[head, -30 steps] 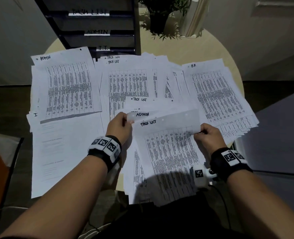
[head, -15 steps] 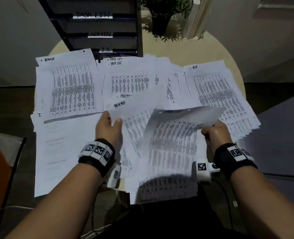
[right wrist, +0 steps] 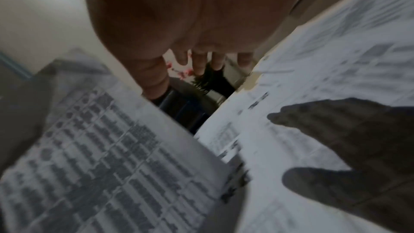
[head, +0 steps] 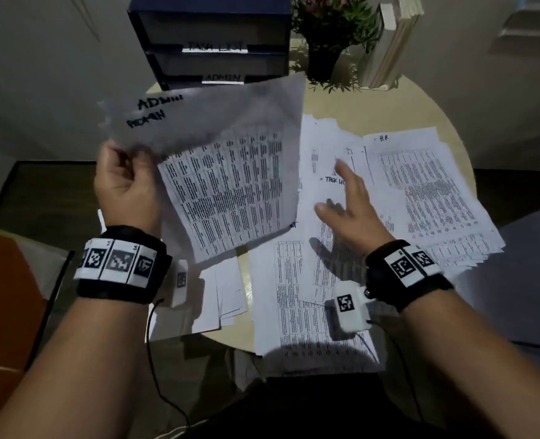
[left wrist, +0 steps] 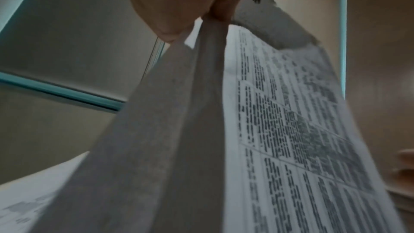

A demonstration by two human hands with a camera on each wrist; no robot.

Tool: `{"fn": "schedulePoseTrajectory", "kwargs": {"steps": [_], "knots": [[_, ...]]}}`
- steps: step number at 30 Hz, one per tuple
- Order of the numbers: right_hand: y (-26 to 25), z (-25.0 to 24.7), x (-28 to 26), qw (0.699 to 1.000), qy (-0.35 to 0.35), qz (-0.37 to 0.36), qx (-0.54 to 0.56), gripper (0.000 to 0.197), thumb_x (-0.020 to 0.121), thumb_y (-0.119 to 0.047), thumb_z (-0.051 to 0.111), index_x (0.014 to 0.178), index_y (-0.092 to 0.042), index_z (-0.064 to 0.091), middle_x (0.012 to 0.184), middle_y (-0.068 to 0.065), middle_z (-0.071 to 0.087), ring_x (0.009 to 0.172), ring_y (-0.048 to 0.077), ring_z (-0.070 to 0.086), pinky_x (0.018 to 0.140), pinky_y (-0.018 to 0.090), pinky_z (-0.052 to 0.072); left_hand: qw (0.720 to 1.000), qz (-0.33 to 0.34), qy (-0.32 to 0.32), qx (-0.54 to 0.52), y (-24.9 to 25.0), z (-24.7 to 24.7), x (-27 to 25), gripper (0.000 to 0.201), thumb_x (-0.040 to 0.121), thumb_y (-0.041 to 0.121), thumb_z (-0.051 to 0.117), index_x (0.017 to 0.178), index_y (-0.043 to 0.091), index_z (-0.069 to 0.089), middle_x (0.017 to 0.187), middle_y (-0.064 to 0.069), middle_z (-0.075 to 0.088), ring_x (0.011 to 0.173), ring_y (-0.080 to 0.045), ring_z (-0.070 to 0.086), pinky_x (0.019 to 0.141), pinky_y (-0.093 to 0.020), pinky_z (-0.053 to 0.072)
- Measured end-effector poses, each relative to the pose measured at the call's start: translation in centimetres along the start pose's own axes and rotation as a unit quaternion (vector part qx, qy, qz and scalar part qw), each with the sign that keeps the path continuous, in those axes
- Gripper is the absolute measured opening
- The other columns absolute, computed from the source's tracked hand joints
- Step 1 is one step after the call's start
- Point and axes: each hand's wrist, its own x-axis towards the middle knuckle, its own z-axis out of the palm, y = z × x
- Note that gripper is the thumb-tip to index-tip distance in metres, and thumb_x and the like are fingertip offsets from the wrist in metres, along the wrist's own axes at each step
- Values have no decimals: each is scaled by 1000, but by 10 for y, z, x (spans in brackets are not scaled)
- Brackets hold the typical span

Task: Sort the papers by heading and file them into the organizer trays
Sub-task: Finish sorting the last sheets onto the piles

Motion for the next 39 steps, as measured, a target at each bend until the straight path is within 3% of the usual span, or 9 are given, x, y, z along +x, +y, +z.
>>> {"fn": "schedulePoseTrajectory", "kwargs": {"steps": [4, 7, 9, 12, 17, 27, 31, 35, 39], "knots": [[-35, 38, 4, 992, -86, -30, 83, 56, 95, -12, 63, 139, -25, 31, 136, -12, 49, 124, -12, 45, 106, 15, 36, 993, -83, -34, -76, -6, -4, 4, 16, 100, 23, 51, 85, 24, 53, 79, 11, 62, 79, -13, 60, 75, -33, 52], [-33, 63, 8, 984, -2, 23, 174, 30, 93, -6, 63, 122, -13, 59, 108, -2, 70, 106, 14, 65, 97, 34, 49, 982, -184, -32, -18, -18, -1, -5, 17, 98, 31, 49, 93, 17, 56, 85, -8, 62, 90, -42, 61, 78, -54, 51], [-29, 73, 12, 970, 65, 74, 222, 19, 93, -6, 61, 109, -16, 64, 95, -1, 70, 97, 21, 65, 88, 31, 50, 959, -251, -127, 40, -35, -6, -22, 26, 96, 27, 57, 117, 13, 52, 105, -10, 64, 97, -32, 64, 77, -42, 56], [-21, 78, 22, 990, 114, 74, 47, 13, 94, -13, 61, 107, -14, 60, 91, 0, 62, 86, 20, 60, 70, 23, 46, 902, -233, -312, 187, -61, -18, -46, 49, 87, 21, 69, 131, 18, 48, 116, 2, 64, 99, -16, 63, 86, -34, 53], [-22, 89, 37, 964, 175, 129, 154, 26, 95, 0, 45, 107, -19, 56, 78, 2, 60, 57, 19, 55, 51, 29, 47, 920, -243, -195, 238, -85, -49, -13, 39, 94, 6, 59, 132, 12, 49, 119, -4, 61, 103, -16, 55, 88, -26, 40], [19, 72, 27, 978, 170, 121, -3, 28, 95, -23, 50, 97, -51, 54, 95, 0, 67, 84, 24, 72, 76, 46, 59, 906, -321, -41, 273, -148, -66, 63, 50, 93, 3, 57, 139, 14, 41, 131, -17, 59, 113, -35, 60, 94, -38, 48], [31, 47, 19, 969, 206, 125, -53, 22, 95, -19, 51, 106, -35, 61, 102, 3, 69, 86, 17, 69, 87, 41, 56, 891, -322, -30, 318, -156, -57, 60, 64, 87, -1, 62, 143, 17, 38, 139, -16, 48, 120, -37, 55, 100, -45, 48], [56, 7, 14, 942, 209, 156, -210, 23, 95, -12, 54, 115, -11, 65, 111, 11, 64, 92, 23, 59, 84, 25, 42, 876, -207, -10, 435, -133, -28, 46, 55, 85, 8, 66, 134, 24, 48, 145, -8, 33, 129, -33, 36, 107, -50, 33], [78, -21, 5, 890, 206, 254, -318, 28, 91, -20, 59, 118, -16, 66, 126, 18, 56, 110, 39, 56, 92, 43, 50, 932, -140, -147, 301, -110, 14, 9, 27, 92, 12, 57, 116, 19, 64, 118, -8, 62, 107, -29, 61, 96, -41, 49]]}}
